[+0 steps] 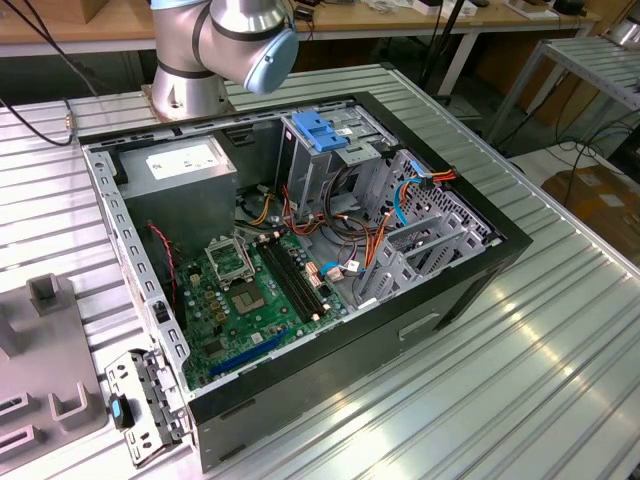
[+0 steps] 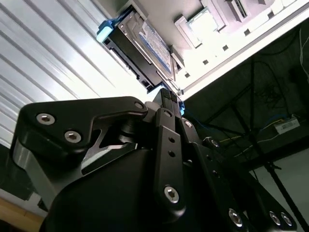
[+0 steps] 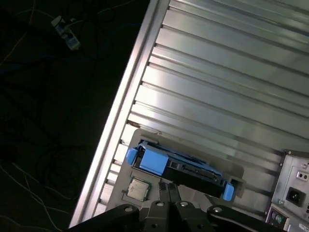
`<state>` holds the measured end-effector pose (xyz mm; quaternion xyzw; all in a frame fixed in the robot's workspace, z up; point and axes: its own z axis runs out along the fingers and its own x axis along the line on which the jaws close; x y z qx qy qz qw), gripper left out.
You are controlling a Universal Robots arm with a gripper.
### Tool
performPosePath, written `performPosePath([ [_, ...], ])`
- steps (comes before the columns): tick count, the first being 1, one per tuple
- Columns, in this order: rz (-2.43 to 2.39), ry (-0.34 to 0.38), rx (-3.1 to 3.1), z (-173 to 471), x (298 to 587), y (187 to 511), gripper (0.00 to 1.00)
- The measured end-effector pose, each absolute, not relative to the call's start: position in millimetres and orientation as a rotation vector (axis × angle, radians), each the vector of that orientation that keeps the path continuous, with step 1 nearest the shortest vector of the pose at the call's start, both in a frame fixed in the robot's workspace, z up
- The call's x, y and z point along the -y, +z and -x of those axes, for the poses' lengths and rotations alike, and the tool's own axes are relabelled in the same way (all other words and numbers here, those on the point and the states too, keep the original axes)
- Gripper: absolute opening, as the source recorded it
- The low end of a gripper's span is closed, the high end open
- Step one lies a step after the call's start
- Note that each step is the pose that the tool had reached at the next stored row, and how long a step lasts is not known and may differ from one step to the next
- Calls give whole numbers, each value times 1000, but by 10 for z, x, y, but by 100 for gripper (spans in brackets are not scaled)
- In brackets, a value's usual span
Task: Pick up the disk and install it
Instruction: 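Pick up the disk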
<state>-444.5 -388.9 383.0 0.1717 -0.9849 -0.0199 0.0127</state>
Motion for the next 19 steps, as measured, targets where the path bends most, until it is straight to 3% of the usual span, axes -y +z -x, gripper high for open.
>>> performPosePath([
  [19, -1257, -51, 2841, 4444, 3889, 3829, 11],
])
